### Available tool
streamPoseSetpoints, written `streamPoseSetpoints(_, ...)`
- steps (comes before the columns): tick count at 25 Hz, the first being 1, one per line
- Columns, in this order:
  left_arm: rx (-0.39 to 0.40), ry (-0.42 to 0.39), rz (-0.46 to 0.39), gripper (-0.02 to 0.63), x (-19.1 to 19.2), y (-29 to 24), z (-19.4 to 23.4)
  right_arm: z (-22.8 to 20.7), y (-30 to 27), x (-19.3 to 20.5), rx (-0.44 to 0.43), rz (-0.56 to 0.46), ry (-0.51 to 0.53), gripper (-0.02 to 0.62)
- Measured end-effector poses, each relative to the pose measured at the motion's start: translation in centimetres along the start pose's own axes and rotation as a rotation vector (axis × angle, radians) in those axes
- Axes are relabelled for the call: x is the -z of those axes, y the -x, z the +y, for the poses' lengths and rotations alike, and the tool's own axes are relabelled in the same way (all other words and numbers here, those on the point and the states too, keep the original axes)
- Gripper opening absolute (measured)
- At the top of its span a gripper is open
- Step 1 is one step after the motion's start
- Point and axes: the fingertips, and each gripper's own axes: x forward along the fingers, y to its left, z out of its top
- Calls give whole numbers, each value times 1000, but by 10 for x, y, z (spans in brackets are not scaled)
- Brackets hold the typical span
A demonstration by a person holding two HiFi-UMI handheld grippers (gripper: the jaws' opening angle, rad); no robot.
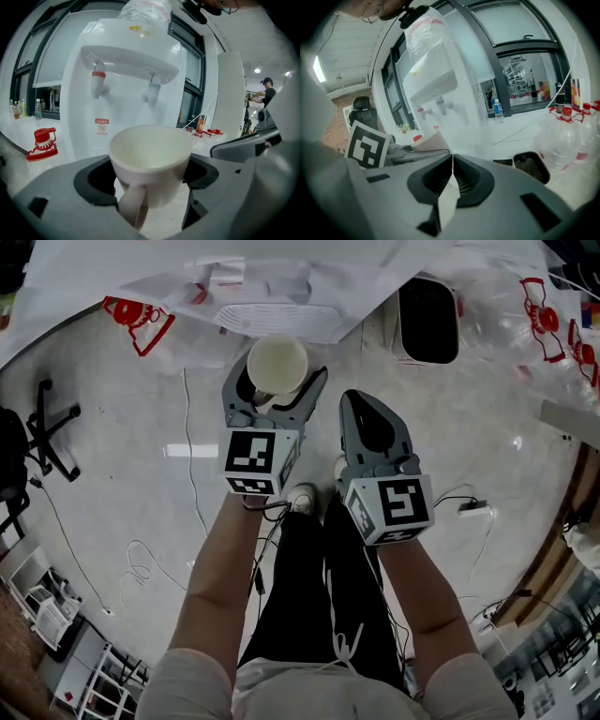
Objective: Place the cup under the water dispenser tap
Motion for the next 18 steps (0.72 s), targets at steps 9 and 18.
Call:
streamPoseSetpoints(9, -17, -77, 13, 413, 13, -50, 15, -25, -26, -8, -7, 9, 97, 29)
streamPoseSetpoints(18, -56, -132, -6, 413, 8, -80, 25, -23, -30, 9, -22, 41, 104, 29)
